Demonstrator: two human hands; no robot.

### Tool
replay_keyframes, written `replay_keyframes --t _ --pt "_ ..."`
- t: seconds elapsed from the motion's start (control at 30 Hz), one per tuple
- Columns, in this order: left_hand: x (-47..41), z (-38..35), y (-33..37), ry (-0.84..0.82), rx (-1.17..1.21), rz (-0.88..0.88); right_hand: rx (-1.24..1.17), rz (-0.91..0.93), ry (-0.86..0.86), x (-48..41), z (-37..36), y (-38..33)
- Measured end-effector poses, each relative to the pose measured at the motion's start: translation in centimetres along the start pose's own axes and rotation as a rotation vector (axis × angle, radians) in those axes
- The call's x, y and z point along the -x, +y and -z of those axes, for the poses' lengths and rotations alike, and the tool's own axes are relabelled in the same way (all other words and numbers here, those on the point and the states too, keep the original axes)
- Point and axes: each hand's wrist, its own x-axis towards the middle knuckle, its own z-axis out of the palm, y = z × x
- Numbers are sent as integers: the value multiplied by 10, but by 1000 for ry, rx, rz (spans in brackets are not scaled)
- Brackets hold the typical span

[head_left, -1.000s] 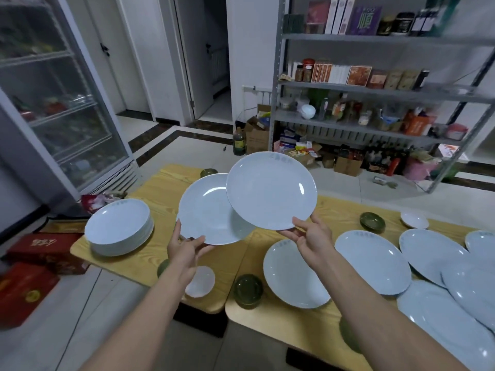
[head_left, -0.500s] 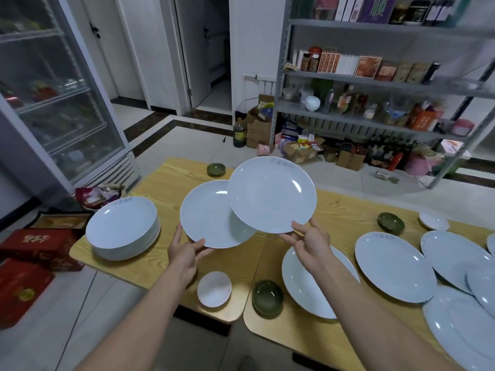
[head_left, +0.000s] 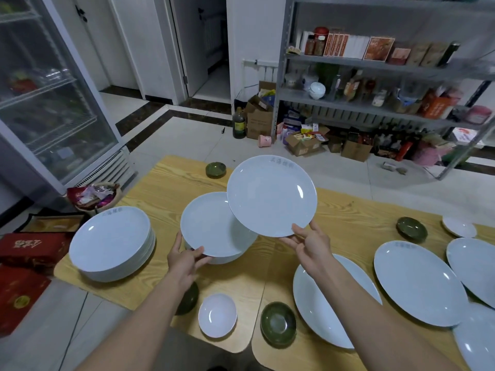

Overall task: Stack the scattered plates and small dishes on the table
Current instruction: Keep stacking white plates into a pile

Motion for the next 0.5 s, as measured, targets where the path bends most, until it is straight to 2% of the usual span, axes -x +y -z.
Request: replay_keyframes --t 0.5 --pt "-53 22 16 -27 -153 87 34 -39 77 -25 -37 47"
